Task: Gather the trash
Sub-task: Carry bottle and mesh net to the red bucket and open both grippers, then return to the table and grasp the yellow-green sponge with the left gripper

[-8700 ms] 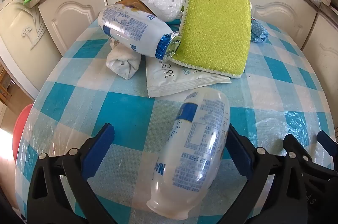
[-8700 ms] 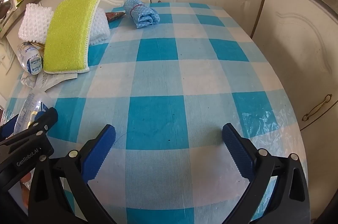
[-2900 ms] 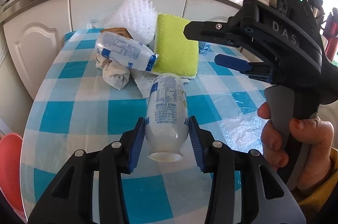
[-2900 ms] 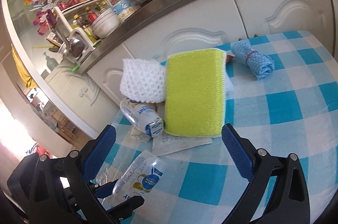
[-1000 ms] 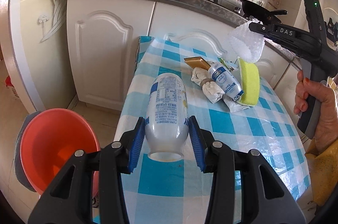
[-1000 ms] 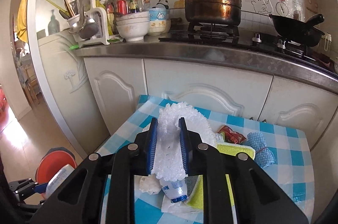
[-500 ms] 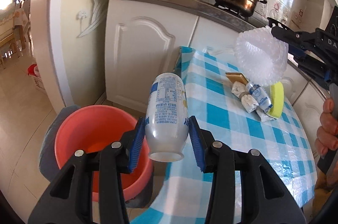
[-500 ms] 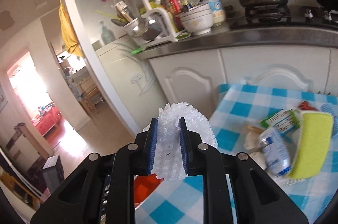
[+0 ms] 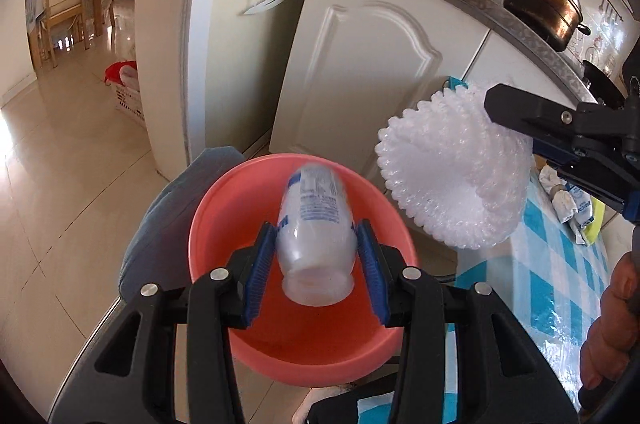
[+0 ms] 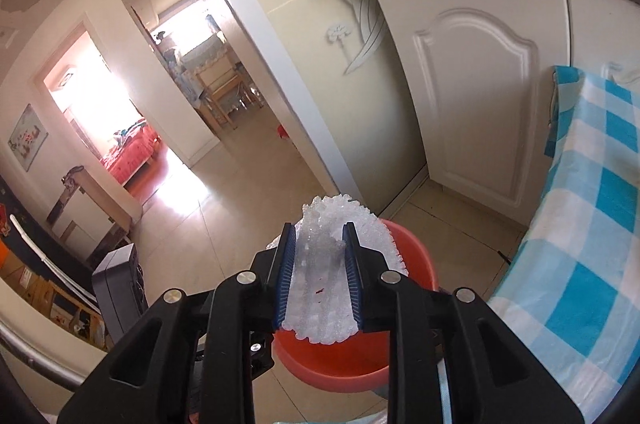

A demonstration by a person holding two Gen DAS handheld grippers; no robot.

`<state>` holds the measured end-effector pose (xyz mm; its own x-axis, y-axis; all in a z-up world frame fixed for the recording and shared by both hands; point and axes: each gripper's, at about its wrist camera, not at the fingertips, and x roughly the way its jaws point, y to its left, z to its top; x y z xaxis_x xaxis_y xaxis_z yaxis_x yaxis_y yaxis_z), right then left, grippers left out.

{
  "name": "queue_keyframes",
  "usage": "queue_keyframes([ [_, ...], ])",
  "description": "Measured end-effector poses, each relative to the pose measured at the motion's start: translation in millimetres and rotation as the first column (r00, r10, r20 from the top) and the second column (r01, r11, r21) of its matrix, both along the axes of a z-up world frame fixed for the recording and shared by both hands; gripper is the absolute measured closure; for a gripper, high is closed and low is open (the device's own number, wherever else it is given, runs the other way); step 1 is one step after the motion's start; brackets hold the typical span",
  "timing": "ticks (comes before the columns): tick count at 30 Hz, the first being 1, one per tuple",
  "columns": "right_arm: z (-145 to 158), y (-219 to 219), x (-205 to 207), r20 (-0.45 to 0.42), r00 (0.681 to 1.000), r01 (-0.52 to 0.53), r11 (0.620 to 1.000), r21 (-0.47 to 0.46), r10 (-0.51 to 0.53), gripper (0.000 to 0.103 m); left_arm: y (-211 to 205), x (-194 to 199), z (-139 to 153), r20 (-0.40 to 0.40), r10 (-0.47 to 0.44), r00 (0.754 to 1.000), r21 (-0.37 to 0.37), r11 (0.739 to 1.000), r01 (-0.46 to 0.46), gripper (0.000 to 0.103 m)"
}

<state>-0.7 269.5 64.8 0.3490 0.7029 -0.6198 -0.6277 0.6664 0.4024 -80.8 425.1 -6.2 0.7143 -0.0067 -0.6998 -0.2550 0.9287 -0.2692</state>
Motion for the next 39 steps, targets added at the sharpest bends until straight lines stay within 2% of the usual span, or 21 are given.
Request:
queue_keyframes([
  [2, -11.3, 11.4, 1.1, -0.012, 1.0, -0.009, 1.0, -0.028, 0.009, 0.073, 5.5, 1.5, -7.8, -0.014, 0.004, 1.0, -0.004, 1.0, -0.004, 0.059],
  [4, -21.5, 18.2, 2.9, -0.032, 0.999, -0.012, 0.999, -0.049, 0.01, 0.07, 9.6, 3.6, -14.1, -0.03, 0.014, 0.999, -0.005, 1.0, -0.014, 0.053],
  [5, -26.3, 20.3, 3.9, -0.043, 0.999, -0.007, 0.998, -0.063, 0.004, 0.063, 11.6, 3.6, -16.8, -0.036, 0.023, 0.999, -0.006, 1.0, -0.023, 0.045],
  [6, -29.9, 20.5, 4.4, -0.054, 0.999, -0.003, 0.998, -0.065, 0.0, 0.053, 14.2, 3.8, -18.9, -0.04, 0.03, 0.999, -0.009, 0.999, -0.031, 0.04],
  [9, -29.0, 12.0, 3.3, -0.051, 0.998, 0.038, 0.998, -0.054, -0.041, 0.03, 19.8, 0.9, -20.2, -0.036, 0.052, 0.998, -0.014, 0.999, -0.052, 0.026],
  [15, -1.6, -24.6, 0.6, 0.009, 0.99, 0.142, 0.99, -0.006, -0.142, 0.014, 25.9, -11.8, -6.7, 0.004, 0.087, 0.996, 0.028, 0.996, -0.087, 0.015],
  [17, 9.4, -40.3, -1.8, 0.041, 0.983, 0.181, 0.983, 0.005, -0.181, 0.014, 24.1, -16.8, 1.9, 0.027, 0.095, 0.995, 0.055, 0.994, -0.096, 0.012],
  [20, 22.3, -68.6, -9.0, 0.101, 0.965, 0.24, 0.97, 0.032, -0.242, 0.012, 20.2, -25.0, 14.1, 0.071, 0.09, 0.993, 0.048, 0.995, -0.093, 0.009],
  [23, 31.3, -101.1, -20.4, 0.153, 0.944, 0.288, 0.956, 0.06, -0.294, 0.011, 15.1, -35.5, 25.5, 0.13, 0.113, 0.985, 0.0, 0.994, -0.114, 0.009],
  [26, 36.3, -136.6, -32.2, 0.188, 0.916, 0.343, 0.935, 0.092, -0.354, 0.011, 8.1, -39.7, 34.2, 0.157, 0.111, 0.981, -0.073, 0.992, -0.1, 0.008],
  [29, 39.1, -171.9, -43.4, 0.223, 0.881, 0.397, 0.909, 0.128, -0.416, 0.01, -8.6, -34.3, 43.9, 0.161, 0.079, 0.984, -0.1, 0.993, -0.063, 0.008],
  [32, 42.0, -199.6, -51.6, 0.286, 0.842, 0.434, 0.889, 0.146, -0.457, 0.009, -30.1, -30.9, 56.6, 0.175, 0.032, 0.984, -0.072, 0.997, -0.02, 0.008],
  [35, 48.6, -236.3, -57.3, 0.314, 0.802, 0.47, 0.861, 0.196, -0.509, 0.006, -54.2, -26.4, 70.1, 0.185, -0.028, 0.982, -0.053, 0.998, 0.038, 0.008],
  [39, 56.4, -297.1, -63.2, 0.32, 0.729, 0.542, 0.796, 0.271, -0.605, 0.005, -84.9, -21.1, 85.6, 0.18, -0.094, 0.979, -0.045, 0.994, 0.103, 0.008],
])
